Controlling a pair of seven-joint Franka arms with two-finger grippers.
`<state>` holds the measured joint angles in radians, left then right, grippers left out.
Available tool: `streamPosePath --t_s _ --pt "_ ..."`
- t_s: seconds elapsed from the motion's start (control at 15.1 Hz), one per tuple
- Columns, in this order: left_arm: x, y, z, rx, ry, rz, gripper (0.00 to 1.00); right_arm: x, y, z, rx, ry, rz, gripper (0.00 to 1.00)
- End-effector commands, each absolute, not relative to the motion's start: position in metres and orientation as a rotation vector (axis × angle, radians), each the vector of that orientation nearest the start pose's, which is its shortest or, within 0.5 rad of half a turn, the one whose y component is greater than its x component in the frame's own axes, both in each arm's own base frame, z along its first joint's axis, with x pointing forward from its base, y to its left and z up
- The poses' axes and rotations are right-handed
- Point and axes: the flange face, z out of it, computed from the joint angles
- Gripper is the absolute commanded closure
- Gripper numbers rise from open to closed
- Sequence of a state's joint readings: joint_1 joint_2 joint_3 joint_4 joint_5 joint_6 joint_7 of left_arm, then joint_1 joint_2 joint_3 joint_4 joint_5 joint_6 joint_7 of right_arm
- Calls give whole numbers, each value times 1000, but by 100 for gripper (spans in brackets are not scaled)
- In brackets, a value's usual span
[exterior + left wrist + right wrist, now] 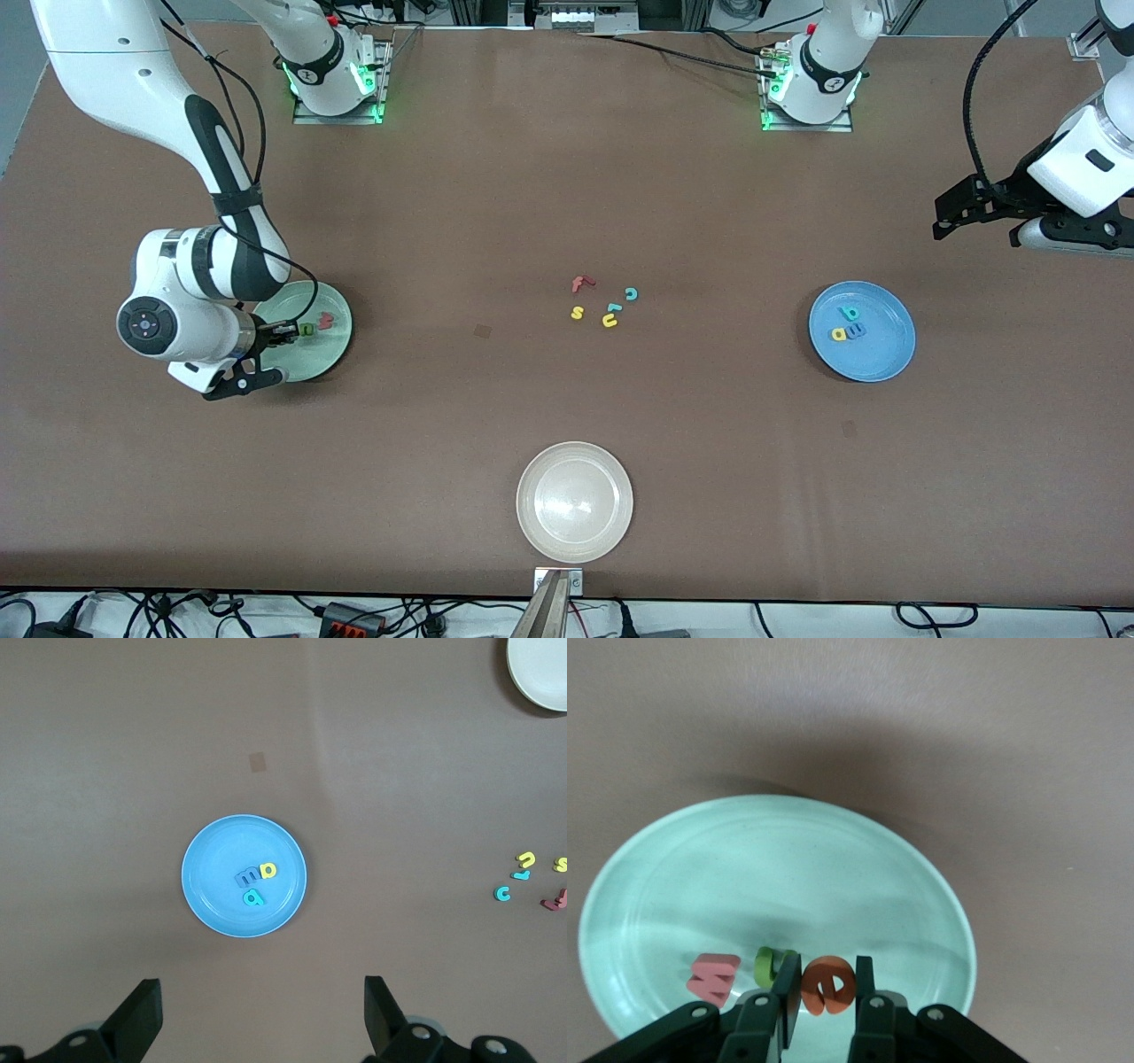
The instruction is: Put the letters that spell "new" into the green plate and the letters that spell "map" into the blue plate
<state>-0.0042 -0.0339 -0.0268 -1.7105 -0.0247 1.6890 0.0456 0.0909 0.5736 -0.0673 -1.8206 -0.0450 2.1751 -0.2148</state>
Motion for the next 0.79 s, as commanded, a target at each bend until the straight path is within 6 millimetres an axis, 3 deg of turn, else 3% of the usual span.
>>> streamPosePath --t_s 0.0,0.13,0.26,0.33,0.46,0.6,0.73 --pt "554 -20 593 -3170 146 -15 0 608 14 201 -3133 -471 340 93" --pt "553 -20 593 -3170 146 -13 0 605 7 201 -3132 -450 355 91" --pt "554 -20 593 -3170 146 -15 0 603 -2 200 -3132 -430 362 80" --pt "553 -20 593 -3170 146 -13 0 603 -5 201 -3133 -421 362 65" --pt "554 -19 592 -3170 144 -11 0 605 -8 206 -3137 -395 350 0" --pt "553 -19 593 -3170 144 -11 0 610 -7 236 -3142 -368 315 0" --pt "554 -19 592 -3170 144 -11 0 622 -7 288 -3146 -335 245 0"
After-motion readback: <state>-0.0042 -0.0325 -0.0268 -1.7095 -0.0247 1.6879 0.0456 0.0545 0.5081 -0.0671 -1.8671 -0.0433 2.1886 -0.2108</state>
